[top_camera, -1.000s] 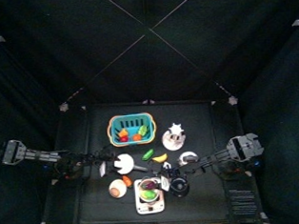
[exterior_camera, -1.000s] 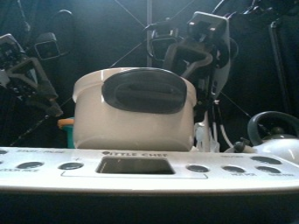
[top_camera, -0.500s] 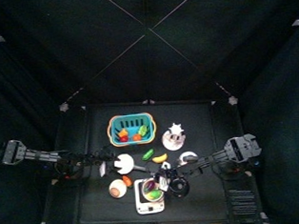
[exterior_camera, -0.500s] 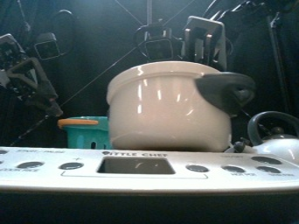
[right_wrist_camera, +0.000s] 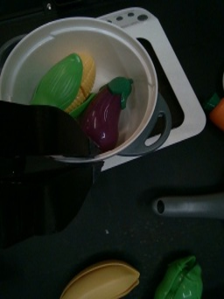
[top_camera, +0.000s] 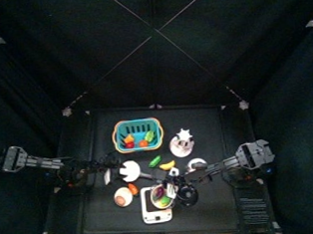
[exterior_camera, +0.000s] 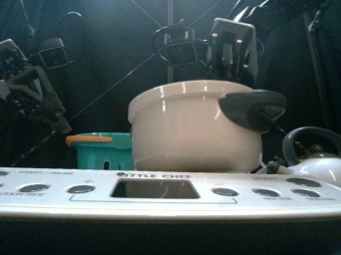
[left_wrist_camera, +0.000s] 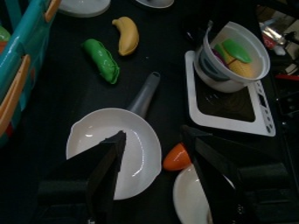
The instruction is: Grab pot
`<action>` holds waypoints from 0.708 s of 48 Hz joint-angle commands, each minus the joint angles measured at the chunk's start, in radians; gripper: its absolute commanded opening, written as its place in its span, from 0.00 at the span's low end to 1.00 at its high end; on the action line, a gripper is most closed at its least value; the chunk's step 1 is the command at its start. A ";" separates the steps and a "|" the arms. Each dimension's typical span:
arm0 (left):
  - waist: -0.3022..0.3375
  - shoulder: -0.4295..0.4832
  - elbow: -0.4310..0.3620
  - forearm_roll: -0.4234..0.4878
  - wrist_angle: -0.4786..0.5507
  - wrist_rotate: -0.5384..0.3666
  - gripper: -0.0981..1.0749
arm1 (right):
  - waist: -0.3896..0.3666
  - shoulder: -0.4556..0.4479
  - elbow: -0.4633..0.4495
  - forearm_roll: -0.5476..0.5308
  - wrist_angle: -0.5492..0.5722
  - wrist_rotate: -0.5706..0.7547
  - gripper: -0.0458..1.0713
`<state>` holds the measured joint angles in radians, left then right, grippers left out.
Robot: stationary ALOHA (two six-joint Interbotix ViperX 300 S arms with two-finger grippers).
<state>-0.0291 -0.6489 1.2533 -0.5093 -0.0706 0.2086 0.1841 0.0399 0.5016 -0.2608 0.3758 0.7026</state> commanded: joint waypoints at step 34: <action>0.002 0.003 -0.014 0.002 -0.005 0.000 0.85 | -0.006 -0.087 0.044 0.000 -0.008 0.009 0.31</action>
<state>-0.0276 -0.6473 1.2548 -0.5062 -0.0706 0.2071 0.1810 -0.0123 0.5584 -0.2623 0.3728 0.7118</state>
